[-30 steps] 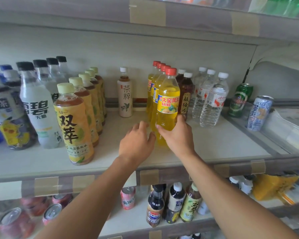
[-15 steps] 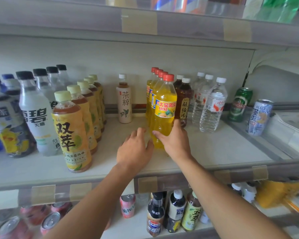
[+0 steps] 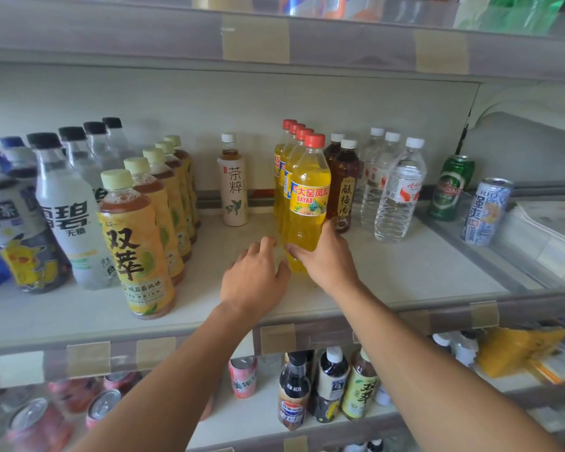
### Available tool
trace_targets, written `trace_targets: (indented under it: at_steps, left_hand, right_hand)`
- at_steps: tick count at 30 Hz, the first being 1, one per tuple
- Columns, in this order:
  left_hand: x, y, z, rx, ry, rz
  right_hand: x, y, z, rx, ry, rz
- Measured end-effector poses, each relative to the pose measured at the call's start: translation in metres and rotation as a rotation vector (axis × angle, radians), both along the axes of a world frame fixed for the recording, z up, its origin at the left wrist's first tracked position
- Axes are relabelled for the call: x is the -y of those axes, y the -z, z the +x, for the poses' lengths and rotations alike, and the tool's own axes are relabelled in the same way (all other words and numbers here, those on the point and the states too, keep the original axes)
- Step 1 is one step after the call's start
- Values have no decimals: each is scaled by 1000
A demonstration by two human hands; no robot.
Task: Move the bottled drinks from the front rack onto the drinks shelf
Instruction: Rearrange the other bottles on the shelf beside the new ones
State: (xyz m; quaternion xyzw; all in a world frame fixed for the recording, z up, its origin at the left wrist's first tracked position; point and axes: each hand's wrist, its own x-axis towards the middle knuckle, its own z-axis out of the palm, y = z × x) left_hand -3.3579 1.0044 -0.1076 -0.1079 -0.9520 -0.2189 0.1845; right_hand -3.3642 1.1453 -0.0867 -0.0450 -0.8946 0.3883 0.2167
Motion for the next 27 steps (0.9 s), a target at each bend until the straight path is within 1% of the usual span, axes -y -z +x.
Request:
trace_targets:
  at_steps: [3,7,10,13,17,22,24,27]
  left_hand:
    - [1,-7,4,-6,13,-2]
    - [5,-21,13,-9,12,12]
    - [9,-29,24,-22,27,30]
    - [13,-35,39,-52,72,79]
    - [16,-36,65,-109,188,158]
    - [28,-20,98,-93,415,244]
    - [31,-7,115,-76,517,245]
    - [32,20,137,-20,588,232]
  right_hand:
    - [-6,-1,4,21,-10,-16]
    - [-8,-4,19,-1,18,-18]
    - [-4,-6,40,-61,42,25]
    - [4,-4,67,-167,61,114]
    - [15,2,103,-255,75,205]
    - [20,21,151,-297,100,280]
    - [20,36,170,-289,108,291]
    - [19,68,198,-236,132,300]
